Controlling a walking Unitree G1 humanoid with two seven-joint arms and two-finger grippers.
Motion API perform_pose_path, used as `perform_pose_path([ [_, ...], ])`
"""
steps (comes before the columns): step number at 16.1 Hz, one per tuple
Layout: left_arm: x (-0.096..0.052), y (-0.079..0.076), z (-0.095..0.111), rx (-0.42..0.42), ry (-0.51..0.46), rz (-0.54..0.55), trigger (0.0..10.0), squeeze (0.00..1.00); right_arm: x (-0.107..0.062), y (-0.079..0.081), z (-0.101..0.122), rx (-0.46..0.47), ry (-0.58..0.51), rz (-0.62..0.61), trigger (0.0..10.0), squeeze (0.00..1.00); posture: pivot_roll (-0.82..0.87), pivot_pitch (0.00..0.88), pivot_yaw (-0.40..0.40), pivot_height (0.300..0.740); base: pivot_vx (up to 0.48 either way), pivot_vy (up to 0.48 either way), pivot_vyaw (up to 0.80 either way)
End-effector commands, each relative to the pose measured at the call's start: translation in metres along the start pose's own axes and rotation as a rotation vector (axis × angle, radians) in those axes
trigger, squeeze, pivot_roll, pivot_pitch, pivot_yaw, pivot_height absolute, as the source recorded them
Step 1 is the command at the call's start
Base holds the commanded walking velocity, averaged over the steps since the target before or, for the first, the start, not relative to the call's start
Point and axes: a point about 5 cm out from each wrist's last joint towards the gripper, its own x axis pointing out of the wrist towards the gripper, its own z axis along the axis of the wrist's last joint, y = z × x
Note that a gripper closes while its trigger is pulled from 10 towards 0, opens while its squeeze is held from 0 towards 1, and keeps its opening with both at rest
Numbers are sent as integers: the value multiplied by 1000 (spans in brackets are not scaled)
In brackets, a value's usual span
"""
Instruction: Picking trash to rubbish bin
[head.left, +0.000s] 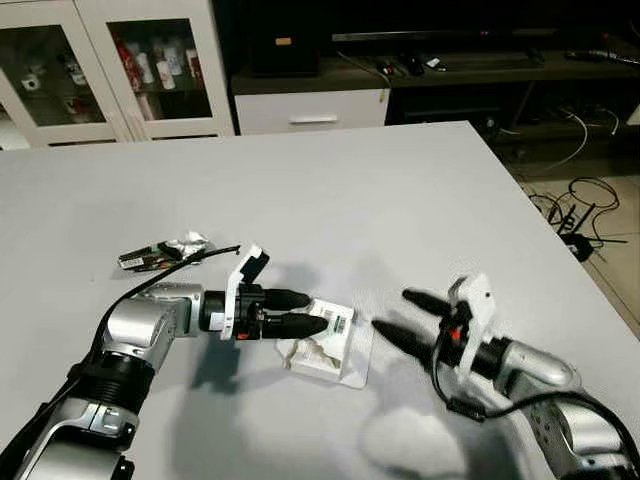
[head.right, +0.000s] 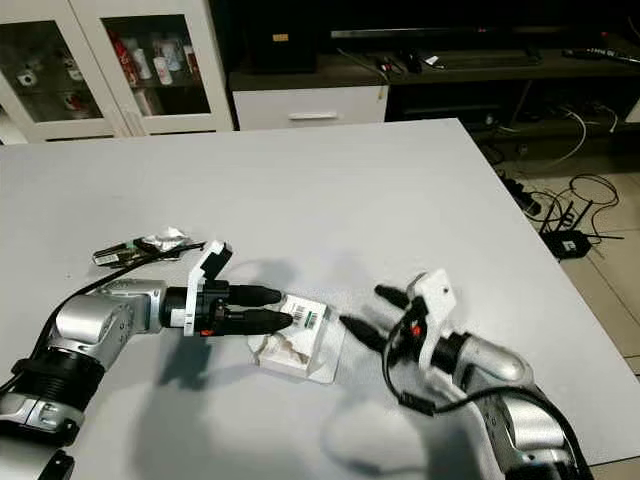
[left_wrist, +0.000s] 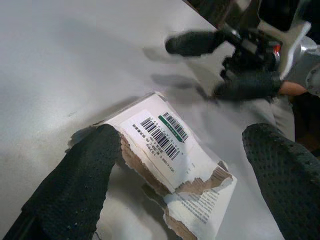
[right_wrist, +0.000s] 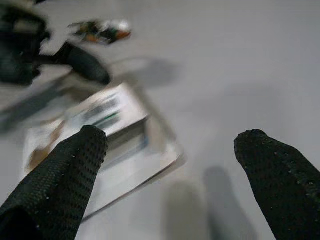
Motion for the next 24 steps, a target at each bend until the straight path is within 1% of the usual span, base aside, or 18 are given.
perform_pose_path([
  [1, -2, -1, 5, 23, 2, -1, 10000, 0, -1, 6, 2, -14, 16, 68, 10000, 0, -42, 38, 17, 740, 0, 0, 0],
  [3, -1, -1, 6, 23, 0, 1, 10000, 0, -1, 7, 1, -14, 23, 72, 10000, 0, -41, 40, 16, 740, 0, 0, 0],
  [6, -1, 0, 6, 23, -6, 4, 10000, 0, 4, 10, -1, -21, 43, 105, 10000, 0, -41, 48, 16, 740, 0, 0, 0],
  [8, 1, 0, 8, 26, -9, 5, 10000, 0, 12, 7, -3, -46, 59, 64, 10000, 0, -38, 53, 16, 740, 0, 0, 0],
  [10, 1, 0, 8, 27, -11, 6, 10000, 0, 18, 9, -4, -65, 72, 79, 10000, 0, -33, 58, 15, 740, 0, 0, 0],
  [11, 1, 0, 9, 29, -12, 6, 10000, 0, 24, 11, -3, -66, 66, 97, 10000, 0, -30, 60, 15, 740, 0, 0, 0],
  [15, -1, 0, 10, 33, -13, 13, 10000, 0, 32, 11, 0, -86, 62, 113, 10000, 0, -24, 62, 15, 740, 0, 0, 0],
  [21, -1, 0, 11, 41, -9, 17, 10000, 0, 42, 17, -8, -108, 113, 165, 10000, 0, -21, 66, 14, 740, 0, 0, 0],
  [24, -2, 1, 11, 39, -6, 22, 10000, 0, 46, 19, -14, -98, 121, 180, 10000, 0, -16, 67, 16, 740, 0, 0, 0],
])
